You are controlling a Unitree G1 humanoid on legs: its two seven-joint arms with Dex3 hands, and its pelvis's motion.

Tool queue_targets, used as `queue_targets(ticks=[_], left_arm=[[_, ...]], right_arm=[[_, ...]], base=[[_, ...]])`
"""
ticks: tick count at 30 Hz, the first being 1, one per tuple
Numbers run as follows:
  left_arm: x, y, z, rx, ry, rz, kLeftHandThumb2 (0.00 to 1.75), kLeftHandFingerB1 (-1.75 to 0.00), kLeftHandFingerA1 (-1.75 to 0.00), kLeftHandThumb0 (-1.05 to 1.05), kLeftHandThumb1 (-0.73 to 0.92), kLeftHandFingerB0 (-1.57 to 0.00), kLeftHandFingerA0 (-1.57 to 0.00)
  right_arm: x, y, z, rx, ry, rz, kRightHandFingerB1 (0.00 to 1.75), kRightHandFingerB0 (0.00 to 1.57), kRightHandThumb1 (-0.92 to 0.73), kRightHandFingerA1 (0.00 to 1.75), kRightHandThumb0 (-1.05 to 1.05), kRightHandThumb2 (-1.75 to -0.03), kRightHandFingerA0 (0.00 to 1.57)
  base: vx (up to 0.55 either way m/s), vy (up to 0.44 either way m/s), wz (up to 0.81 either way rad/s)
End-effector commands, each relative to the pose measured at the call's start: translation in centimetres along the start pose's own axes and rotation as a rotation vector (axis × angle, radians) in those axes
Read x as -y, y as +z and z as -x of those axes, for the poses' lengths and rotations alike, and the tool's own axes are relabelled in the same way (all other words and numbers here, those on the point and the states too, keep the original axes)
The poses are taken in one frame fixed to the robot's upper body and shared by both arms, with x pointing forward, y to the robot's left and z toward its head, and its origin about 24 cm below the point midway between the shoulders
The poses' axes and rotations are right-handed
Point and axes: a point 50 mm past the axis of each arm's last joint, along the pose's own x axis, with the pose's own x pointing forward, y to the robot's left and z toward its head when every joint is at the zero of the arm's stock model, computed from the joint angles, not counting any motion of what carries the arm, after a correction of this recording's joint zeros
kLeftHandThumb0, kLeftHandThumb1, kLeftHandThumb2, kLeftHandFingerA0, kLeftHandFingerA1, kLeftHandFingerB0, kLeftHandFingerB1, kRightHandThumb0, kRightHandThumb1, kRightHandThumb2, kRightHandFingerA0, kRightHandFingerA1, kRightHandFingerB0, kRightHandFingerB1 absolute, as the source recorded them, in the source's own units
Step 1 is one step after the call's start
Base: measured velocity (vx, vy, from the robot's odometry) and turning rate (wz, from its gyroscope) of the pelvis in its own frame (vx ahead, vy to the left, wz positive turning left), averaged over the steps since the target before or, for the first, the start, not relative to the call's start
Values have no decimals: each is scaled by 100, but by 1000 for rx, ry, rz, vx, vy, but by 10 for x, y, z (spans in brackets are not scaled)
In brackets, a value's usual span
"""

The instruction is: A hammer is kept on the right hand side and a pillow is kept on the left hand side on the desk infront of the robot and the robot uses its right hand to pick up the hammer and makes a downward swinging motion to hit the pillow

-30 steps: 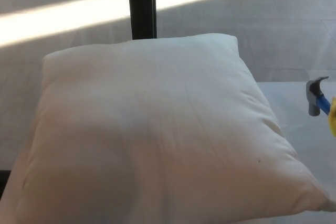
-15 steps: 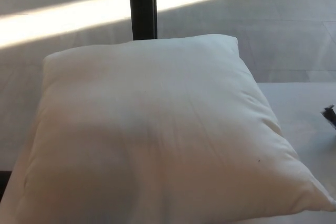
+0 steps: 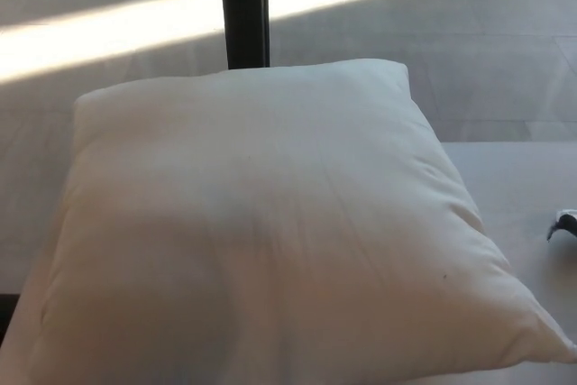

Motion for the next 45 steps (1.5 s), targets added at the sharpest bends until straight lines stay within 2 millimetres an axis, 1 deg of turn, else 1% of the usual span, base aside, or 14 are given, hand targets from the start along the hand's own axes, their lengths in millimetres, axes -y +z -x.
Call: queue_targets(ticks=[1,8,11,12,15,17,19,20,21,30,40,41,44,45], left_arm=[[-11,14,-1,23,38,-48,65,-48,-54,-74,82,-63,-74],[-11,16,-1,27,34,-56,65,-49,-55,-76,82,-66,-73],[-12,16,-1,25,36,-42,65,-48,-54,-75,81,-63,-73],[-14,18,-1,28,37,-61,65,-47,-54,-76,82,-62,-73],[-15,18,0,35,29,-68,64,-48,-56,-77,82,-65,-73],[-16,18,0,34,31,-68,64,-48,-56,-77,82,-65,-73],[-16,18,0,33,38,-64,64,-48,-56,-76,81,-65,-74],[-16,18,0,36,37,-63,64,-49,-56,-75,82,-64,-74],[-16,18,0,34,34,-61,65,-48,-54,-74,82,-63,-71],[-15,20,-1,33,38,-67,65,-49,-55,-74,82,-63,-72],[-16,17,0,22,35,-76,65,-48,-53,-75,82,-64,-71],[-17,17,0,16,41,-60,65,-47,-53,-75,81,-63,-72],[-16,17,0,18,44,-65,65,-48,-53,-74,81,-64,-72],[-16,17,0,16,46,-69,64,-47,-53,-74,82,-65,-73]], right_arm=[[-28,-22,54,1258,-345,512,148,71,-44,175,-24,-91,96],[-37,-36,51,1201,-222,544,136,71,-50,175,-20,-79,91],[-37,-46,48,1142,-56,506,88,71,-68,137,-22,-71,83],[-38,-48,48,1113,-13,471,46,45,-72,134,-30,-61,79],[-41,-58,42,1022,49,585,45,7,-63,71,-65,-95,36],[-42,-58,43,1025,52,583,45,7,-63,71,-65,-95,36],[-43,-58,41,913,80,563,6,0,-73,3,-104,-106,0],[-43,-56,41,869,110,526,5,0,-71,7,-105,-107,0],[-41,-54,41,823,151,474,0,0,-81,0,-99,-66,0],[-16,-35,43,660,300,141,0,0,-84,0,-104,-64,0],[36,-22,42,650,236,-87,0,0,-83,0,-96,-65,0],[43,-22,40,653,211,-114,0,0,-69,16,-102,-109,0],[71,-22,32,633,103,-178,3,0,-74,0,-96,-88,0],[80,-24,31,629,77,-206,4,0,-71,18,-105,-109,0]], base=[[0,0,0],[0,0,0],[0,0,0],[0,0,0],[0,0,0],[0,0,0],[0,0,0],[0,0,0],[0,0,0],[0,0,0],[0,0,0],[0,0,0],[0,0,0],[0,0,0]])
